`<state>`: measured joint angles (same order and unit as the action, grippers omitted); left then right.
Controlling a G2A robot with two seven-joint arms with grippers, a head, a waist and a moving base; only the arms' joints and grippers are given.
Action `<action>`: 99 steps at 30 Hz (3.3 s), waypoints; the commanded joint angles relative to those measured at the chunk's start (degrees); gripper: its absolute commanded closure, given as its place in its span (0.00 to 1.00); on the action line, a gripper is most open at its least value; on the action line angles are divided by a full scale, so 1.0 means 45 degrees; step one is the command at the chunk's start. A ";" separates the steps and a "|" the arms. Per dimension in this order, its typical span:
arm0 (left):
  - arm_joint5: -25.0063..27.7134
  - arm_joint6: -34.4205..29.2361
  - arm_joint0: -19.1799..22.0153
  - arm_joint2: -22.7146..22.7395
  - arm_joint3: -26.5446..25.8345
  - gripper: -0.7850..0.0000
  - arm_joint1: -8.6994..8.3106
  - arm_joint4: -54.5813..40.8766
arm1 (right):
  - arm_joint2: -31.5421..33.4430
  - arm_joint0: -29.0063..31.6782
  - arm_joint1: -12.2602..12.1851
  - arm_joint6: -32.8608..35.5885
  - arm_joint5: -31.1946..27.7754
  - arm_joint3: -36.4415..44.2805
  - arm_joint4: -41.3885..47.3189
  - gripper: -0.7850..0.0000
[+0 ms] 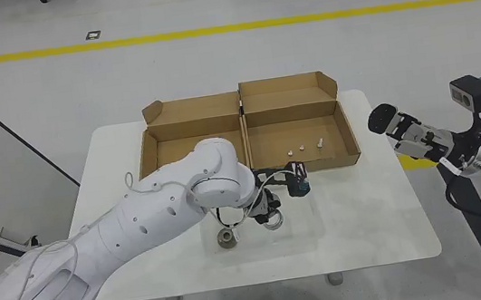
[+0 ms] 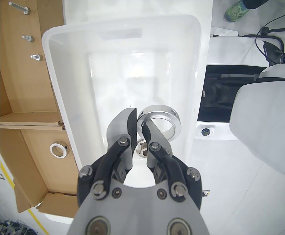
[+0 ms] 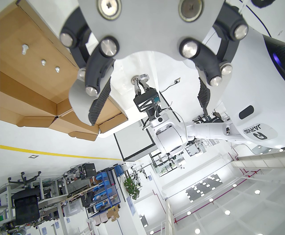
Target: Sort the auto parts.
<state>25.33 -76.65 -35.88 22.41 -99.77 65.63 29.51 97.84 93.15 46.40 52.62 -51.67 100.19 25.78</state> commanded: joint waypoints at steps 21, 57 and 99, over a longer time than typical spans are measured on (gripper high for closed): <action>0.3250 0.4138 -0.3789 0.6956 0.0696 1.00 -0.2312 -0.3712 | 0.0000 0.0000 0.0000 0.0000 0.0000 0.0000 0.0000 0.00; 0.7141 0.7337 -0.5803 0.8791 0.0046 1.00 -0.2664 -1.4314 | 0.0000 0.0000 0.0000 0.0000 0.0000 0.0000 0.0000 0.00; 0.7260 0.6749 -0.8131 1.1367 -0.0252 1.00 -0.1549 -1.5801 | 0.0000 0.0000 0.0000 0.0000 0.0000 0.0000 0.0000 0.00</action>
<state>58.00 -46.28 -72.41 73.60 -100.68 58.56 -39.57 97.84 93.15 46.40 52.62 -51.67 100.19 25.78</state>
